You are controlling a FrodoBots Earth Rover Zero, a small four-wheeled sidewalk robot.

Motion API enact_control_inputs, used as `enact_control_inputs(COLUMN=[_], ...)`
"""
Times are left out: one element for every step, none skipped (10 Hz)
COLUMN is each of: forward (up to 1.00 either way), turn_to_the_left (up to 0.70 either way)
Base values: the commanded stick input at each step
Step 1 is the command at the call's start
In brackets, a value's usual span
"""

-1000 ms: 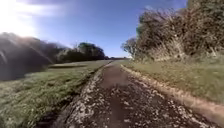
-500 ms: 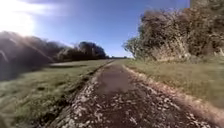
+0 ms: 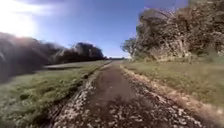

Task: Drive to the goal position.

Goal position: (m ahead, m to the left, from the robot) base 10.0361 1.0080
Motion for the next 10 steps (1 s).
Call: enact_control_inputs(forward=[0.85, 0.85, 0.85, 0.85, 0.85, 0.85, 0.85, 0.85, 0.85, 0.85], turn_to_the_left=[0.0, 0.0, 0.0, 0.0, 0.0, 0.0, 0.0, 0.0, 0.0, 0.0])
